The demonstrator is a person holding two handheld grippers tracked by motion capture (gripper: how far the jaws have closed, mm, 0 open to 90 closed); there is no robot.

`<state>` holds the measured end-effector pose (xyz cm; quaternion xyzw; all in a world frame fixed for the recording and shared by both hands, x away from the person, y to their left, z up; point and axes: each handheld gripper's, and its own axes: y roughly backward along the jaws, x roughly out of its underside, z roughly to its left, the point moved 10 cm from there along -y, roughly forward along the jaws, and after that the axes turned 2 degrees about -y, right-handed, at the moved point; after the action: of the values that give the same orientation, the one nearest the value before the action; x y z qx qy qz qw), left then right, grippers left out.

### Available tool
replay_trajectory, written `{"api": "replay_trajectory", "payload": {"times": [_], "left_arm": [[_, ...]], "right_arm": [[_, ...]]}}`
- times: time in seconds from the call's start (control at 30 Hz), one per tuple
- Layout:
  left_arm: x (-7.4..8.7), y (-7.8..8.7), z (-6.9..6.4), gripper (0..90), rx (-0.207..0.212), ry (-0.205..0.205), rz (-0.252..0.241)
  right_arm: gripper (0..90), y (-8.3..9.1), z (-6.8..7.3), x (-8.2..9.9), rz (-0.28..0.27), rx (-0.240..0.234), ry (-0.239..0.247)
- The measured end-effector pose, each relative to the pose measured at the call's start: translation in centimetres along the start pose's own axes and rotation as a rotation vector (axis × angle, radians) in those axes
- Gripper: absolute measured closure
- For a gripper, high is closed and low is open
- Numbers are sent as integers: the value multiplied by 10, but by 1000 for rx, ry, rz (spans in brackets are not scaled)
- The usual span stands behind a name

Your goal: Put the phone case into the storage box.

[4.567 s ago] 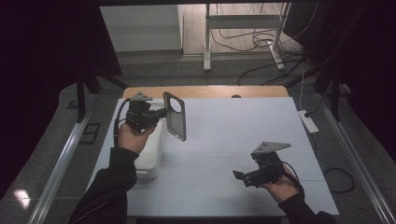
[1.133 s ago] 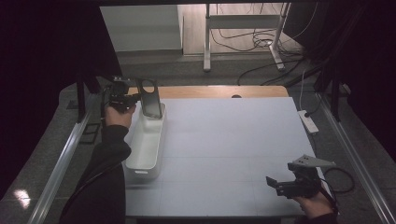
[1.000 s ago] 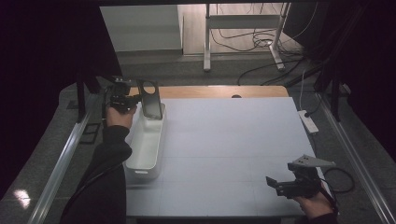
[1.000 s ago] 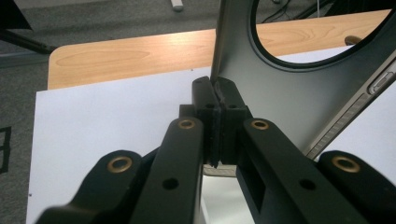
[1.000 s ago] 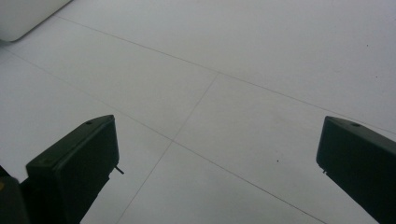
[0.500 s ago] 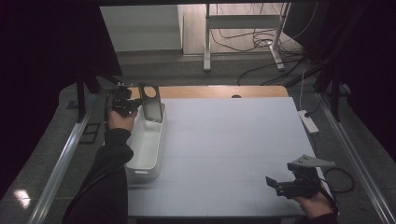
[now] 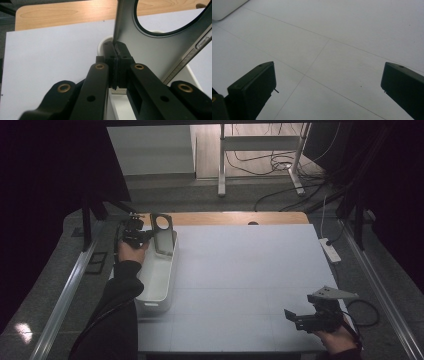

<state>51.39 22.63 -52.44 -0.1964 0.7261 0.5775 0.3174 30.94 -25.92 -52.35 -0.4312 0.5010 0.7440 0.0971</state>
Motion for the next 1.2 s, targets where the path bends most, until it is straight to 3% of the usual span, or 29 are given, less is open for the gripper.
{"api": "replay_trajectory", "payload": {"times": [0.5,1.2], "left_arm": [[-5,8,1,799,12,-17,-18],[-2,13,-5,532,84,-40,-16]], "right_arm": [[2,0,0,0,2,0,0],[2,-1,0,0,5,1,1]]}}
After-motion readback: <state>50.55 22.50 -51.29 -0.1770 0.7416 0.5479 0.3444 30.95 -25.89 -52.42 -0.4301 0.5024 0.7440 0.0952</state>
